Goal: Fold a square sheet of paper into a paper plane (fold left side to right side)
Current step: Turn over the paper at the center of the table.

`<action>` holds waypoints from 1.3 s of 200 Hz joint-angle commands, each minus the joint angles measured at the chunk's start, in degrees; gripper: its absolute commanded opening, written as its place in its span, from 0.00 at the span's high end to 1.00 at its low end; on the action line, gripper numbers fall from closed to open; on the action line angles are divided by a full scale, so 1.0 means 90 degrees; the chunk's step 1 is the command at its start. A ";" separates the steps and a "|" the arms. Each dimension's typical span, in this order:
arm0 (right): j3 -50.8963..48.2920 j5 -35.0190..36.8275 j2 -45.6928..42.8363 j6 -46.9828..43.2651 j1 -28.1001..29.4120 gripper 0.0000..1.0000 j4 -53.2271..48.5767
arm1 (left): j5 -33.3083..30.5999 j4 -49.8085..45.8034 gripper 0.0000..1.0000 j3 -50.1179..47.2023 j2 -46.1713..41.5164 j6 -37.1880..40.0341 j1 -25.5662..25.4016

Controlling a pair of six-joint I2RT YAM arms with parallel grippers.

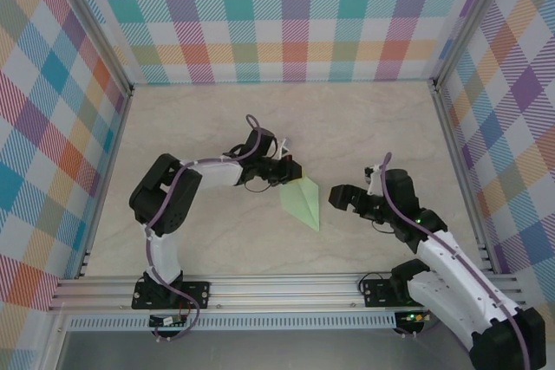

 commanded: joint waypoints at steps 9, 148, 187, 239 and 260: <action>-0.0400 -0.2438 0.0114 0.0307 -0.0968 0.00 0.1856 | 0.0054 -0.0245 0.96 0.0246 -0.1152 0.0203 0.0349; 0.1140 -0.4237 0.2598 0.0341 0.0310 0.00 0.4811 | 0.0668 0.0277 0.98 0.0793 -0.2937 -0.0467 0.0522; 0.1612 -0.4244 0.3069 0.0626 0.0546 0.02 0.5259 | 0.0785 0.0364 0.98 0.0671 -0.3006 -0.0528 0.0357; 0.1817 -0.4166 0.2978 0.0673 0.0569 0.21 0.5088 | 0.0855 0.0443 0.98 0.0338 -0.2933 -0.0539 0.0190; 0.1852 -0.4140 0.2930 0.0601 0.0569 0.29 0.4925 | 0.0867 0.0472 0.98 0.0260 -0.2877 -0.0534 0.0146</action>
